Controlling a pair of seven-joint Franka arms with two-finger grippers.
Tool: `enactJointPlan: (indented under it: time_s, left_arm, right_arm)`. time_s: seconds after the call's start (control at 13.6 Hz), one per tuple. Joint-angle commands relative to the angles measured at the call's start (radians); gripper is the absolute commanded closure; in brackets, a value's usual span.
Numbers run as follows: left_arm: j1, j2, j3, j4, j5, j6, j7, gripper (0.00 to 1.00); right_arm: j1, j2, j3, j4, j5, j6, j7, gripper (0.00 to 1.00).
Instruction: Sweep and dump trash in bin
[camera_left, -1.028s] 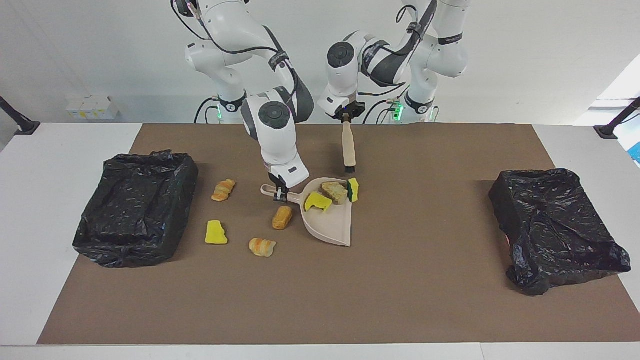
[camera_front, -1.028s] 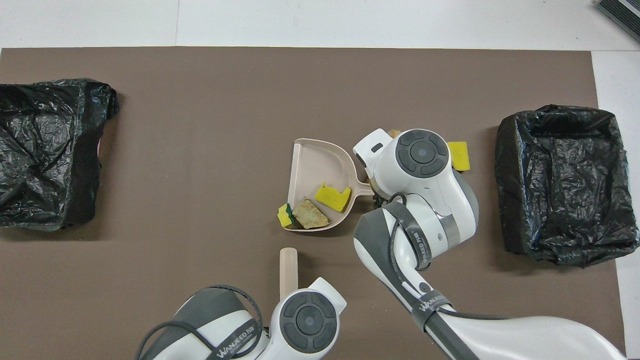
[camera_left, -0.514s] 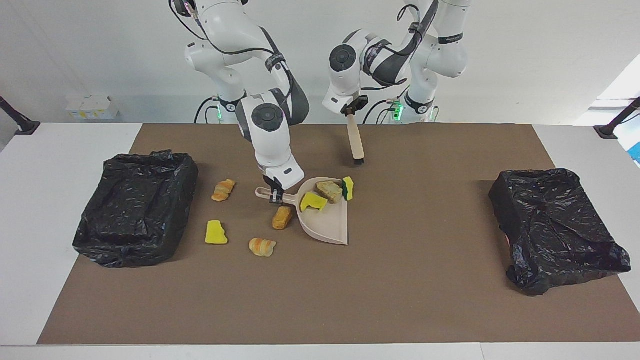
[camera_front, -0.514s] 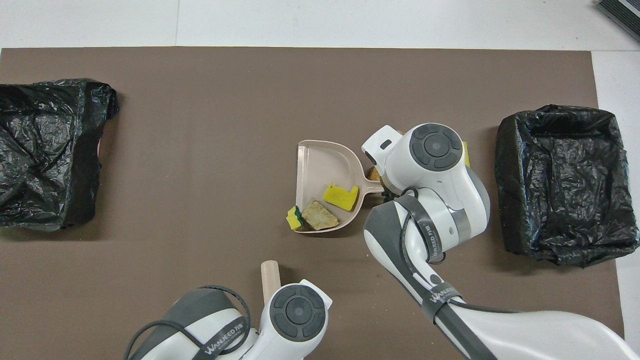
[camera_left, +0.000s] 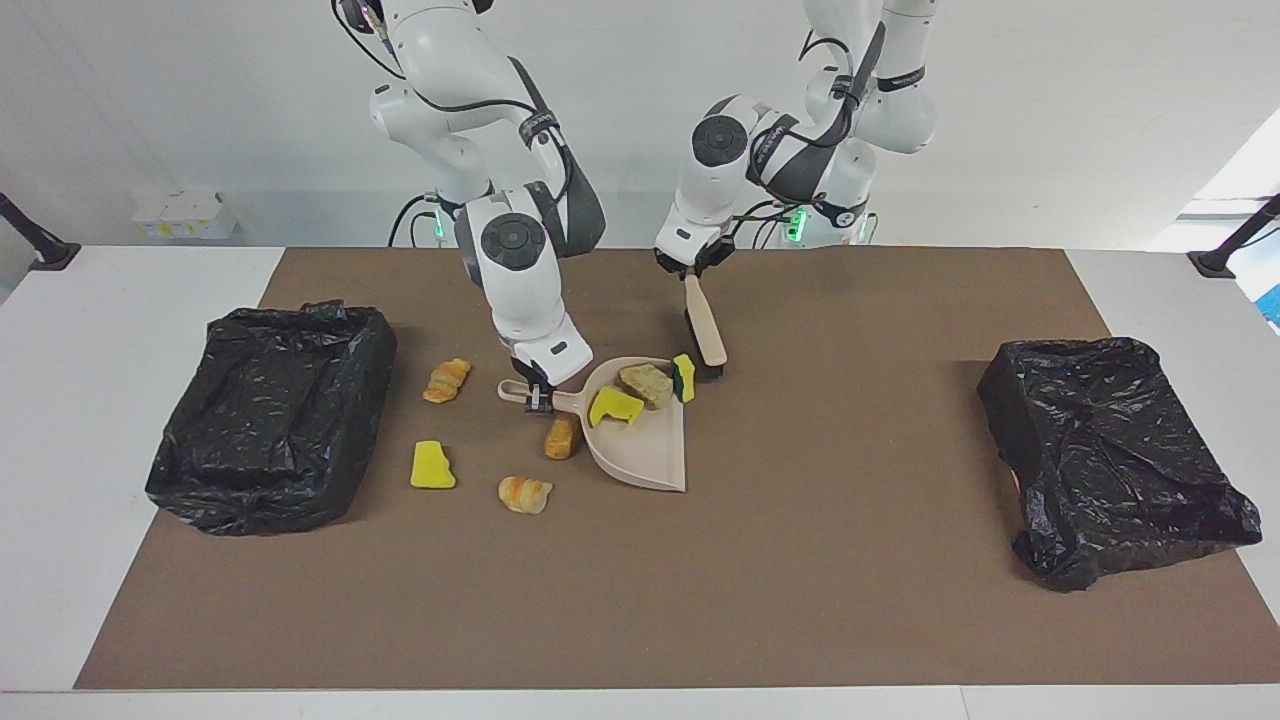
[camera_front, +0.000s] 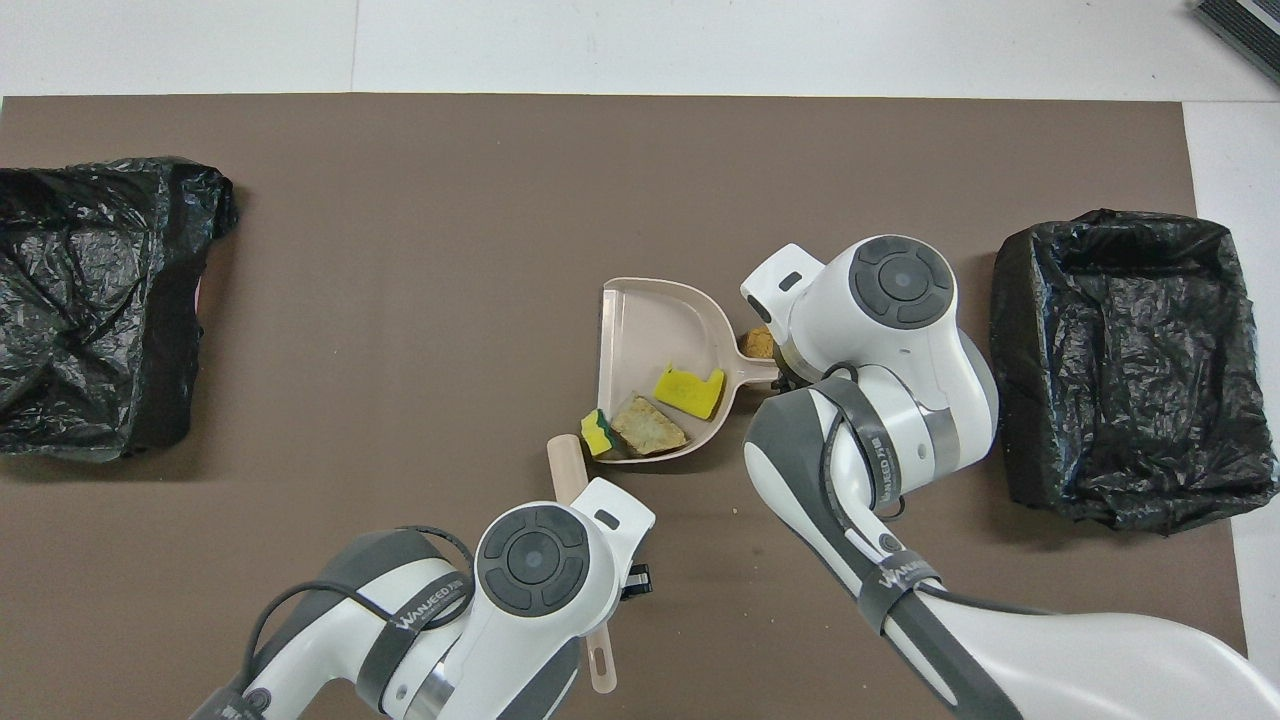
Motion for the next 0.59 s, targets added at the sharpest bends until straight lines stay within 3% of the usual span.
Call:
enactJointPlan:
  time_s: [0.0, 0.29, 0.51]
  left_arm:
    - [0.002, 0.026, -0.002, 0.038, -0.066, 0.060, 0.141, 1.00]
    - [0.008, 0.086, -0.001, 0.159, -0.067, 0.050, 0.136, 1.00]
    - [0.007, 0.066, -0.001, 0.162, -0.067, -0.115, 0.096, 1.00]
  right_arm:
    - [-0.016, -0.009, 0.008, -0.026, 0.085, 0.046, -0.037, 1.00]
    - [-0.016, -0.009, 0.007, -0.027, 0.086, 0.046, -0.036, 1.00]
    - [-0.016, -0.009, 0.007, -0.027, 0.091, 0.046, -0.028, 1.00]
